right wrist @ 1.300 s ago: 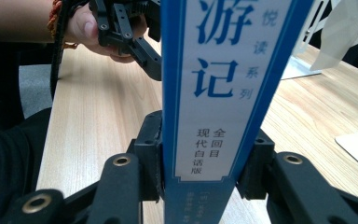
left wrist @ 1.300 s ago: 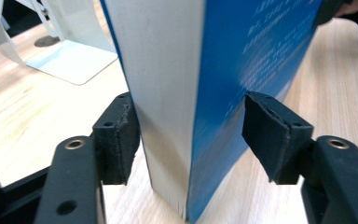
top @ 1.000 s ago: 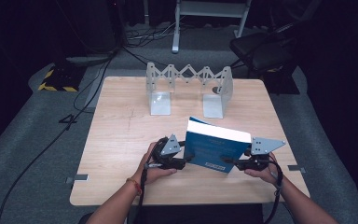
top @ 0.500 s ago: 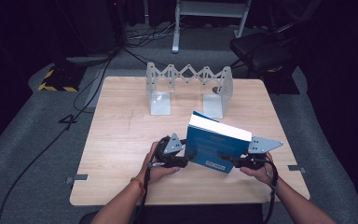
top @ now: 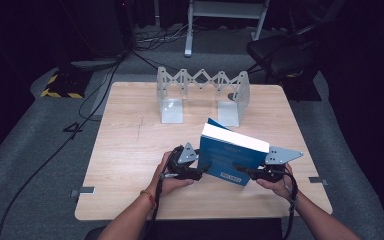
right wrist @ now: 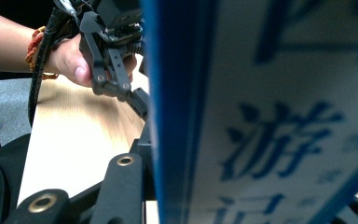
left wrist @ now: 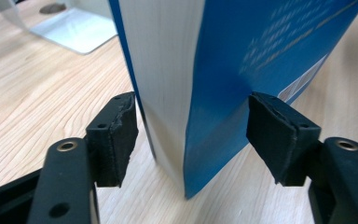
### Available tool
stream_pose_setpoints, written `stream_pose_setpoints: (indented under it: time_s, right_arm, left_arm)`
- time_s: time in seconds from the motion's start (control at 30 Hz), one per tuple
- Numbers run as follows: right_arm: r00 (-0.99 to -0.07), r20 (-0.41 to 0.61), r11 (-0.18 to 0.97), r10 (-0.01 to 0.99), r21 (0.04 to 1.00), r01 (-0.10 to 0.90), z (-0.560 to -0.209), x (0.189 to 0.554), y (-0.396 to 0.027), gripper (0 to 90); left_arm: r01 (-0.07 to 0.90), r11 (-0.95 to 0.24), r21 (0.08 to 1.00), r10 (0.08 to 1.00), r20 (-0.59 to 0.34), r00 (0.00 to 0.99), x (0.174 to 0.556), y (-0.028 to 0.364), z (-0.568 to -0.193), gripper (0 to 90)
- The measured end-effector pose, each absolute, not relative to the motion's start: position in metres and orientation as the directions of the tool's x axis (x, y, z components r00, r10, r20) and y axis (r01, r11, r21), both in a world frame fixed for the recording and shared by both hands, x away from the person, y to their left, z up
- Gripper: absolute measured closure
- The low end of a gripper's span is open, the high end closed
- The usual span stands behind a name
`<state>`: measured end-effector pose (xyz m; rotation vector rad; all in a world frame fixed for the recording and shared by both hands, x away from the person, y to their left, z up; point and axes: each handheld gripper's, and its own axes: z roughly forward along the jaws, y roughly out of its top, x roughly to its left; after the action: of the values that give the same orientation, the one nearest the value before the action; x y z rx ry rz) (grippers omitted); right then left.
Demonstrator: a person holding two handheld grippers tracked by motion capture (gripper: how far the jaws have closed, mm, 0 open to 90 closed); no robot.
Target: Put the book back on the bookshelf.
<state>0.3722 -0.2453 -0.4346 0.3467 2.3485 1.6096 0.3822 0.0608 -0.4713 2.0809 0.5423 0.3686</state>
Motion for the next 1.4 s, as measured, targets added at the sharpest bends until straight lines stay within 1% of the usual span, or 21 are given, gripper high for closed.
stream_pose_setpoints:
  time_s: [0.03,0.13,0.2,0.23,0.3,0.33,0.37,0.47,0.53,0.6,0.63,0.73,0.77,0.93,0.97,1.17,1.2,1.23,1.27,1.33,1.4]
  right_arm:
    - [-0.934,-0.088,0.353,0.346,0.935,0.043,-0.435,0.372,-0.245,61.3]
    - [-0.935,-0.084,0.356,0.344,0.933,0.048,-0.432,0.374,-0.243,61.5]
    - [-0.934,-0.085,0.362,0.346,0.931,0.049,-0.431,0.375,-0.244,61.4]
    - [-0.934,-0.085,0.362,0.346,0.931,0.049,-0.431,0.375,-0.244,61.4]
    - [-0.933,-0.087,0.366,0.350,0.929,0.050,-0.432,0.375,-0.244,61.3]
    - [-0.932,-0.091,0.367,0.351,0.929,0.048,-0.432,0.375,-0.245,61.3]
    - [-0.931,-0.094,0.366,0.354,0.929,0.045,-0.433,0.374,-0.245,61.3]
    - [-0.930,-0.096,0.366,0.356,0.930,0.044,-0.432,0.374,-0.244,61.3]
    - [-0.927,-0.099,0.370,0.361,0.928,0.045,-0.429,0.376,-0.242,61.4]
    - [-0.925,-0.103,0.368,0.365,0.929,0.042,-0.429,0.376,-0.241,61.4]
    - [-0.924,-0.092,0.357,0.371,0.933,0.050,-0.427,0.378,-0.239,61.6]
    - [-0.919,-0.092,0.355,0.384,0.933,0.055,-0.427,0.380,-0.238,61.6]
    - [-0.915,-0.085,0.357,0.395,0.932,0.068,-0.426,0.386,-0.237,61.6]
    - [-0.907,-0.069,0.351,0.415,0.932,0.090,-0.422,0.400,-0.234,61.8]
    - [-0.907,-0.076,0.358,0.414,0.930,0.085,-0.421,0.403,-0.233,61.8]
    - [-0.898,-0.088,0.364,0.432,0.927,0.085,-0.415,0.413,-0.231,61.8]
    - [-0.899,-0.098,0.376,0.428,0.923,0.079,-0.412,0.419,-0.229,61.9]
    - [-0.900,-0.103,0.384,0.424,0.920,0.075,-0.410,0.420,-0.228,61.9]
    - [-0.896,-0.111,0.387,0.429,0.919,0.072,-0.409,0.422,-0.226,61.9]
    - [-0.892,-0.117,0.386,0.437,0.920,0.069,-0.406,0.427,-0.223,61.9]
    - [-0.887,-0.108,0.380,0.449,0.922,0.080,-0.404,0.432,-0.221,61.9]
  left_arm:
    - [0.235,-0.476,0.847,0.511,0.050,0.858,0.382,0.061,-0.471,31.9]
    - [0.255,-0.539,0.803,0.509,0.070,0.858,0.379,0.073,-0.468,28.7]
    - [0.275,-0.541,0.795,0.521,0.060,0.851,0.379,0.086,-0.467,28.1]
    - [0.275,-0.541,0.795,0.521,0.060,0.851,0.379,0.086,-0.467,28.1]
    - [0.309,-0.536,0.786,0.543,0.041,0.839,0.378,0.104,-0.465,27.0]
    - [0.312,-0.544,0.779,0.554,0.053,0.831,0.377,0.111,-0.465,26.9]
    - [0.345,-0.547,0.763,0.578,0.045,0.815,0.376,0.124,-0.467,25.3]
    - [0.374,-0.546,0.750,0.597,0.035,0.802,0.375,0.137,-0.470,23.1]
    - [0.423,-0.549,0.721,0.621,0.013,0.784,0.376,0.155,-0.478,21.7]
    - [0.434,-0.553,0.711,0.631,0.017,0.775,0.376,0.159,-0.481,20.9]
    - [0.451,-0.563,0.693,0.648,0.032,0.761,0.378,0.168,-0.487,20.8]
    - [0.462,-0.558,0.689,0.661,0.033,0.750,0.382,0.174,-0.491,19.3]
    - [0.481,-0.552,0.681,0.677,0.030,0.735,0.386,0.176,-0.491,18.8]
    - [0.502,-0.563,0.657,0.683,0.026,0.730,0.393,0.178,-0.493,19.8]
    - [0.513,-0.571,0.642,0.676,0.013,0.737,0.394,0.177,-0.496,20.8]
    - [0.501,-0.570,0.650,0.666,0.008,0.746,0.394,0.178,-0.496,21.6]
    - [0.501,-0.572,0.650,0.664,0.007,0.748,0.395,0.179,-0.497,19.9]
    - [0.512,-0.552,0.658,0.668,-0.019,0.744,0.397,0.182,-0.500,18.5]
    - [0.508,-0.535,0.675,0.673,-0.024,0.740,0.398,0.184,-0.502,16.5]
    - [0.508,-0.518,0.688,0.686,-0.020,0.727,0.399,0.186,-0.503,17.5]
    - [0.509,-0.517,0.689,0.687,-0.021,0.726,0.400,0.187,-0.504,15.9]
